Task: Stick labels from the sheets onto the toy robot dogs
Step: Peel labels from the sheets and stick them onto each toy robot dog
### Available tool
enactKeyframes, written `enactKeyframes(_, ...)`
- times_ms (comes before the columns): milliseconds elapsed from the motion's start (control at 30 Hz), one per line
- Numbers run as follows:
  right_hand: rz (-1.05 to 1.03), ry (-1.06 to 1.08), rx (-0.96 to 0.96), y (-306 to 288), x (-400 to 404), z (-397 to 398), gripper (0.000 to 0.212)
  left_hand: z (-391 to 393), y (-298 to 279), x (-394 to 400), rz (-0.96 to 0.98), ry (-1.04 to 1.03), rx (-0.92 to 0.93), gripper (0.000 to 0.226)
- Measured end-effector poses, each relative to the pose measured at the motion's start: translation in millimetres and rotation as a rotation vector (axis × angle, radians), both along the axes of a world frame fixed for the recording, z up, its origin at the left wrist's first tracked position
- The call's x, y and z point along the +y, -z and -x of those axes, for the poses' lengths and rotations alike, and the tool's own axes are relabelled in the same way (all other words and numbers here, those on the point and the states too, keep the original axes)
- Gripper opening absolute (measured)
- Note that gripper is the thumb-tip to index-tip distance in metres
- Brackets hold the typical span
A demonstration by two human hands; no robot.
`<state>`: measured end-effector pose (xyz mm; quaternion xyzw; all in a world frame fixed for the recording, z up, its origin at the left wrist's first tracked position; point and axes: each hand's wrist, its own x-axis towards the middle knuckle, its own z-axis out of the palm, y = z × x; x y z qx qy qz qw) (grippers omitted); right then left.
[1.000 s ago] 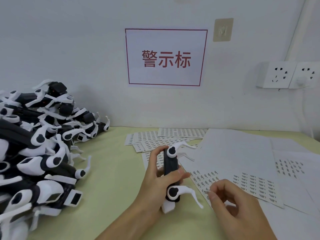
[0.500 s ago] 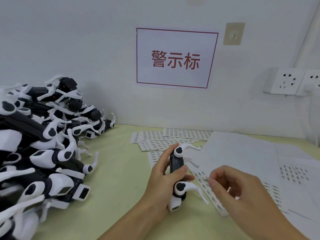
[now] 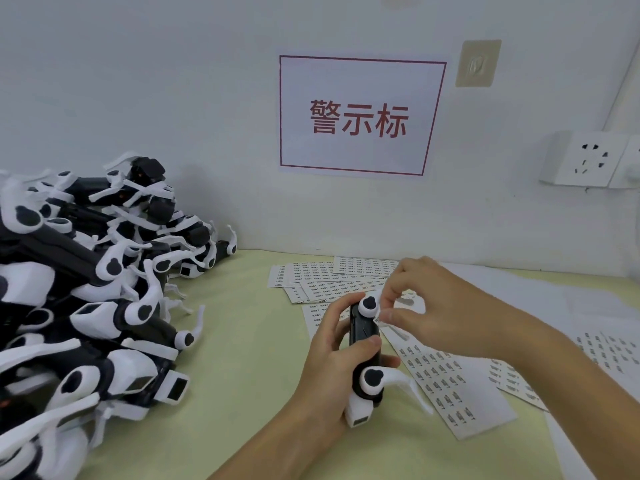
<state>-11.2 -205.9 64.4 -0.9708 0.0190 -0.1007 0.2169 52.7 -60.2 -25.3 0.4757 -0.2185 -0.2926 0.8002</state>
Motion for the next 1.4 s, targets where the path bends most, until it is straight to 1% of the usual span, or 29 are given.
enactKeyframes(333,0.117,-0.003,-0.011,5,-2,-2,0.017,2,-2,-1,-0.021,-0.011,-0.036,0.059)
enactKeyframes(500,0.144,-0.025,-0.001,4,1,-3,0.025,3,-4,1,-0.021,0.001,-0.029,0.059)
enactKeyframes(667,0.179,-0.043,-0.007,3,5,-2,0.028,3,-6,1,-0.022,0.004,-0.002,0.060)
enactKeyframes(1000,0.271,-0.059,-0.024,1,12,-1,0.021,3,-8,2,-0.032,-0.006,-0.003,0.061)
enactKeyframes(1233,0.282,-0.058,-0.042,2,12,-1,0.013,4,-7,2,-0.037,-0.020,-0.021,0.062)
enactKeyframes(1400,0.300,-0.053,-0.047,2,12,0,0.012,4,-7,2,-0.049,-0.033,-0.041,0.059)
